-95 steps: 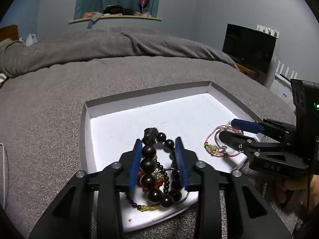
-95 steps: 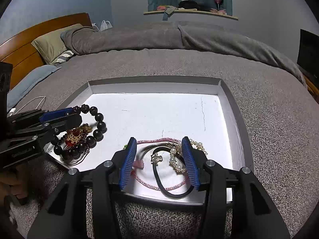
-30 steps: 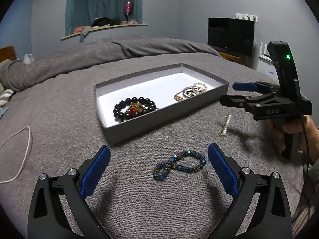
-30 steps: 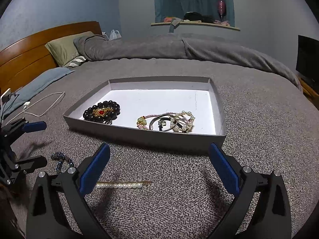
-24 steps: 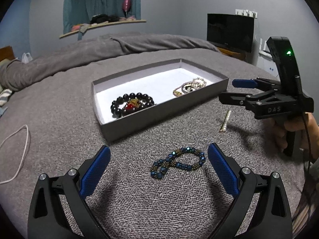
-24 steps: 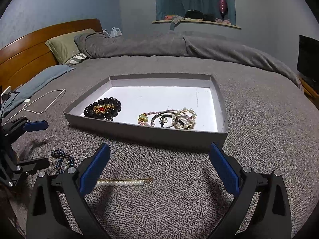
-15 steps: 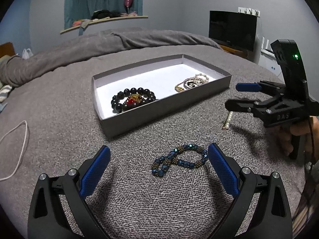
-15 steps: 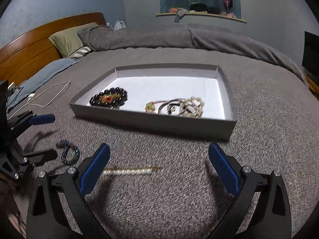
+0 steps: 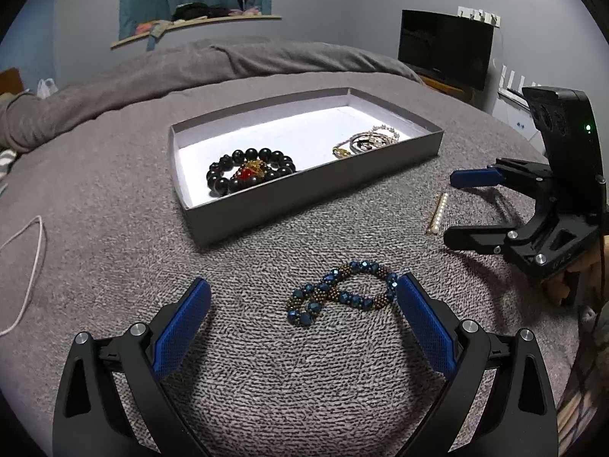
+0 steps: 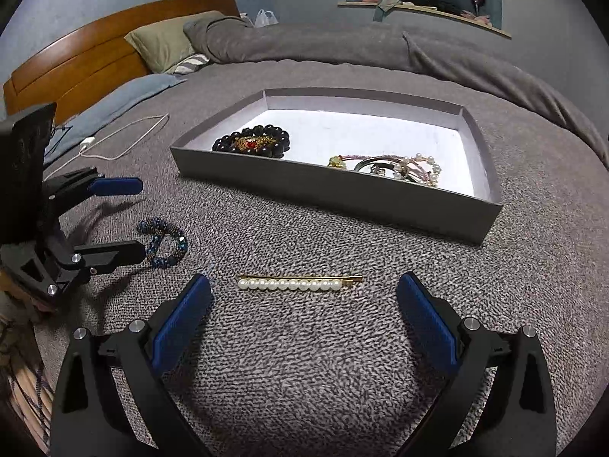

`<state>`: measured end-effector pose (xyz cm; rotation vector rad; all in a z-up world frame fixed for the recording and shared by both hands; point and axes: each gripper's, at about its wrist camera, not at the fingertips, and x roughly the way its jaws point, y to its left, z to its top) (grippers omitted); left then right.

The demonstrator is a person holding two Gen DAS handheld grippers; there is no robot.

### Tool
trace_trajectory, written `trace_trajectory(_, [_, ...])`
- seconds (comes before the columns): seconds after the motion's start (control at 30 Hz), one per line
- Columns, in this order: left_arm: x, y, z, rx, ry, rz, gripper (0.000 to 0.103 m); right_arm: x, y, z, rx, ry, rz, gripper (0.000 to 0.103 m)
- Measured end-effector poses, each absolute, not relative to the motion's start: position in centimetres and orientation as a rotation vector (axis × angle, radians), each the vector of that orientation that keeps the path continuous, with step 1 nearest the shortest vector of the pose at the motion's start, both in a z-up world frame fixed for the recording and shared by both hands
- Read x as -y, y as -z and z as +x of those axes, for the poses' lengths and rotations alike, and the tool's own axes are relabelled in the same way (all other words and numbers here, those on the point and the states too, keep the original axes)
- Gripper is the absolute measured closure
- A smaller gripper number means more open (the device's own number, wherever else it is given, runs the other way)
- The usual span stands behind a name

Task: Organize jewelry
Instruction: 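Move the right tool to the pearl bar hair pin while the left tool approaches the blue beaded bracelet, then grasp the pearl bar hair pin with the right tool while the left tool grasps the blue beaded bracelet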

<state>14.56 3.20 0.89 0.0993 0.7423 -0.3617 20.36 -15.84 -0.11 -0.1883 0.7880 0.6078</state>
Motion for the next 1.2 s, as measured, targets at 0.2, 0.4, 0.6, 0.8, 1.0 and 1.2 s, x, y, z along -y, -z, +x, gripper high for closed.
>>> trace_trajectory(0.2, [-3.0,-0.9,14.4,-0.743,0.387,0.098,0.009,15.0,0.6,20.4,-0.806,-0.601,-0.228,0.009])
trace_trajectory(0.4, [-2.3,-0.5,15.0,-0.779,0.418,0.105,0.031,14.3,0.8,20.1,-0.81,-0.613,-0.245,0.019])
trace_trajectory(0.6, [-2.7,-0.1,15.5,-0.811,0.435,0.067,0.065,14.2,0.8,20.0,-0.807,-0.613,-0.246,0.033])
trace_trajectory(0.8, [-2.8,-0.5,15.0,-0.799,0.434,0.083,0.086,14.3,0.6,20.0,-0.797,-0.611,-0.239,0.033])
trace_trajectory(1.0, [-3.1,-1.3,14.7,-0.764,0.422,0.078,0.095,15.1,-0.1,20.1,-0.773,-0.6,-0.204,0.033])
trace_trajectory(1.2, [-3.5,-3.0,14.4,-0.71,0.439,0.039,0.095,15.4,-0.7,20.1,-0.745,-0.593,-0.181,0.033])
